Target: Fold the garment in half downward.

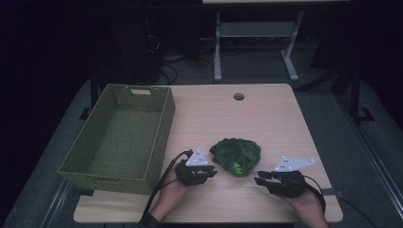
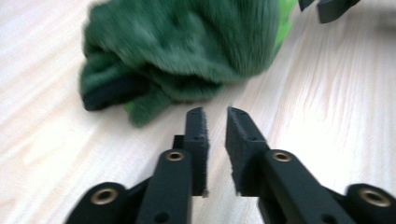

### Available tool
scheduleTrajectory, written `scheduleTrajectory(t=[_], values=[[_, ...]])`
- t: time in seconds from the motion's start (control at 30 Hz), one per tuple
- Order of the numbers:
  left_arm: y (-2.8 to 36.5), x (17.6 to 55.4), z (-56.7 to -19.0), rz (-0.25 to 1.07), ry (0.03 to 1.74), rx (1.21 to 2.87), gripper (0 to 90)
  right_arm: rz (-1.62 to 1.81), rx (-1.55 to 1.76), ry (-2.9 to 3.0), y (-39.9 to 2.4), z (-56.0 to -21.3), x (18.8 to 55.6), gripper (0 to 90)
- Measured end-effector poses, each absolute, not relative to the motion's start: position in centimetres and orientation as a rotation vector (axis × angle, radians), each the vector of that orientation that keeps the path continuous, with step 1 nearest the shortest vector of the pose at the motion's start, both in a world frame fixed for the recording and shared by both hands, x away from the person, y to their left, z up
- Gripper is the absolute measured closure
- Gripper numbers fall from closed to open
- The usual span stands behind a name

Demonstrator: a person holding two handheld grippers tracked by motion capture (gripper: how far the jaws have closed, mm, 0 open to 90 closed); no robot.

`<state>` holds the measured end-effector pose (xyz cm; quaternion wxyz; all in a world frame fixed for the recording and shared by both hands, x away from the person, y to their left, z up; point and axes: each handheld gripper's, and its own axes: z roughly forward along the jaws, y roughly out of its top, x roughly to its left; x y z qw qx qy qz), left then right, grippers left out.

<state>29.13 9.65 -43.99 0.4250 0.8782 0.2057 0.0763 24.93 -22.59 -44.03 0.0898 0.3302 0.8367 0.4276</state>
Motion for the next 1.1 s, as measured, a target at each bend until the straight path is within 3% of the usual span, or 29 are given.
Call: scheduleTrajectory(t=[0.17,0.3,0.57,1.1], values=[[8.9,30.2,-42.1,0.196,0.510,2.151,88.8,1.317,0.985,2.418,-22.6,-42.6,26.4,83.9],[7.2,32.1,-41.2,0.215,0.507,2.136,89.6,1.300,0.993,2.398,-22.0,-42.3,28.5,89.1],[5.5,34.7,-43.5,0.189,0.554,2.220,89.7,1.205,1.041,2.485,-20.7,-44.5,31.1,89.9],[5.6,34.8,-46.4,0.155,0.584,2.299,89.8,1.116,1.060,2.615,-19.6,-46.8,30.5,90.0]])
